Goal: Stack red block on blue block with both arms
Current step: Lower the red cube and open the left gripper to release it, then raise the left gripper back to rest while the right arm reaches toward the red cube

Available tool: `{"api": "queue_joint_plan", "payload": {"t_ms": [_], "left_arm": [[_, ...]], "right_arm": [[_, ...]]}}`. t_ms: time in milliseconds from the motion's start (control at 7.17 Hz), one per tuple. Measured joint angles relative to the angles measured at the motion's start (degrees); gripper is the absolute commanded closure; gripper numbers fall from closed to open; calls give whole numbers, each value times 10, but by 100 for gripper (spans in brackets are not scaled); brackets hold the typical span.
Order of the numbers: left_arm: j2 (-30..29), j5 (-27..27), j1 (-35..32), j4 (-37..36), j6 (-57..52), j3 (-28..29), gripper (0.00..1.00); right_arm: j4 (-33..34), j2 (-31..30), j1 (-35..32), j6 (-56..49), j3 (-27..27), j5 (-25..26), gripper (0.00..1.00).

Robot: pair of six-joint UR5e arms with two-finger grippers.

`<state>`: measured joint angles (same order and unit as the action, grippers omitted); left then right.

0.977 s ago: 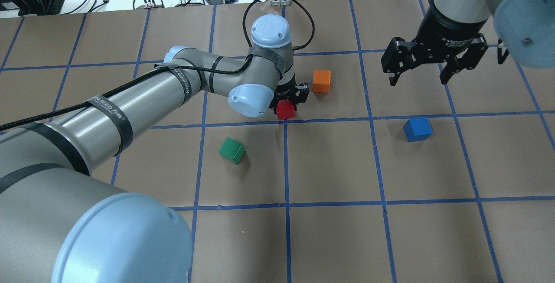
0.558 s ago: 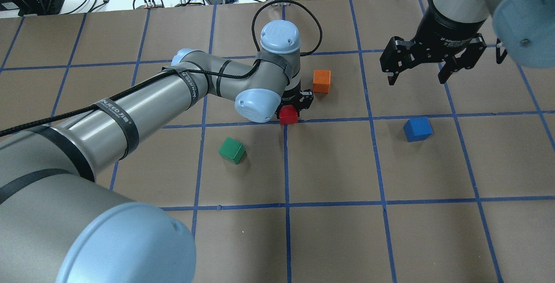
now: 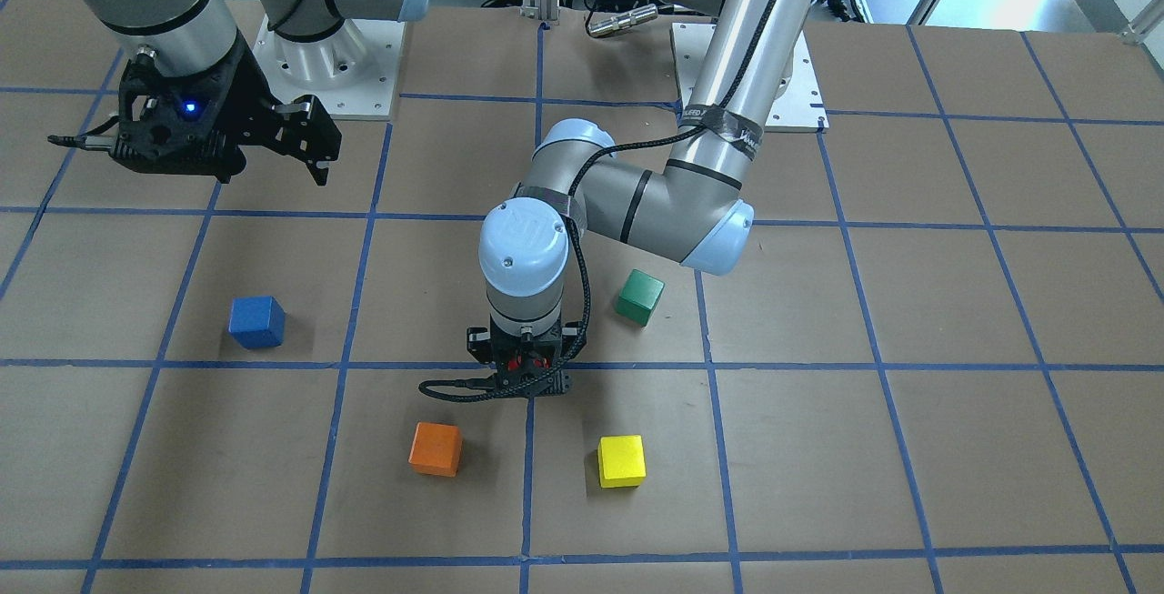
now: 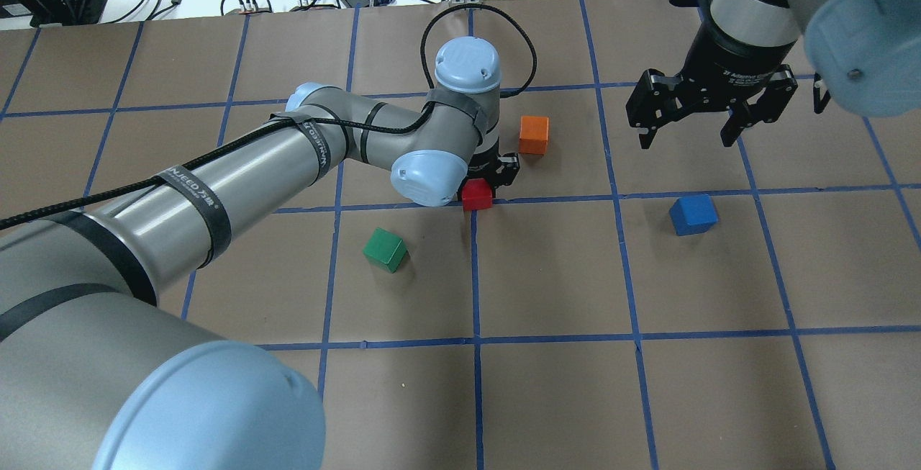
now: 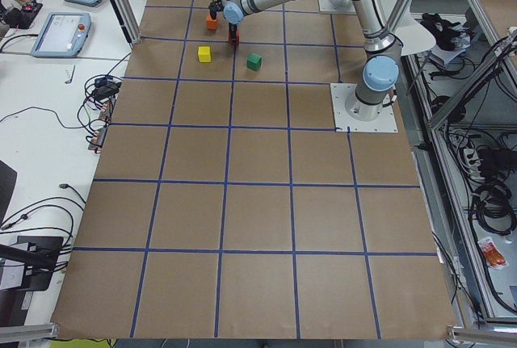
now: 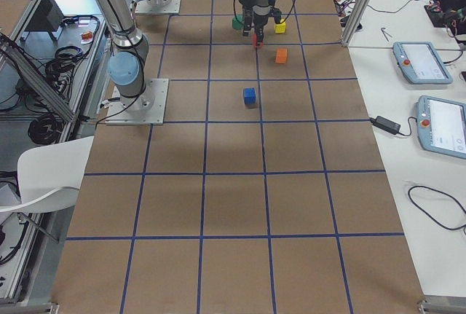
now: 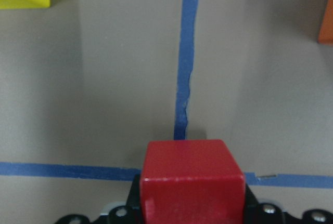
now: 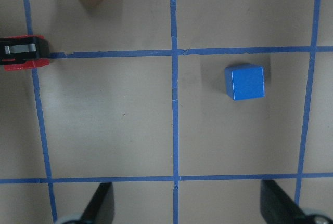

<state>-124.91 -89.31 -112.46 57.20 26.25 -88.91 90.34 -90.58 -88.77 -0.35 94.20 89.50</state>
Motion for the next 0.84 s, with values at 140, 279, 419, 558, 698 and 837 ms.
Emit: {"api": "queue_joint_plan", "payload": {"t_ms": [140, 279, 419, 558, 698, 837], "left_arm": [[6, 1, 9, 3, -3, 2, 0], [20, 3, 22, 13, -6, 4, 0], [43, 3, 36, 33, -15, 7, 0], [74, 2, 52, 62, -40, 11, 0], [114, 0, 77, 98, -77, 16, 0], [158, -1, 105, 139, -125, 19, 0]], "right_arm": [[1, 0, 0, 0, 4, 0, 0], [0, 1, 0, 0, 6, 0, 0], [-1, 4, 0, 0, 7, -1, 0], [-3, 6, 0, 0, 8, -1, 0], [-3, 6, -1, -1, 8, 0, 0], [7, 12, -4, -2, 6, 0, 0]]}}
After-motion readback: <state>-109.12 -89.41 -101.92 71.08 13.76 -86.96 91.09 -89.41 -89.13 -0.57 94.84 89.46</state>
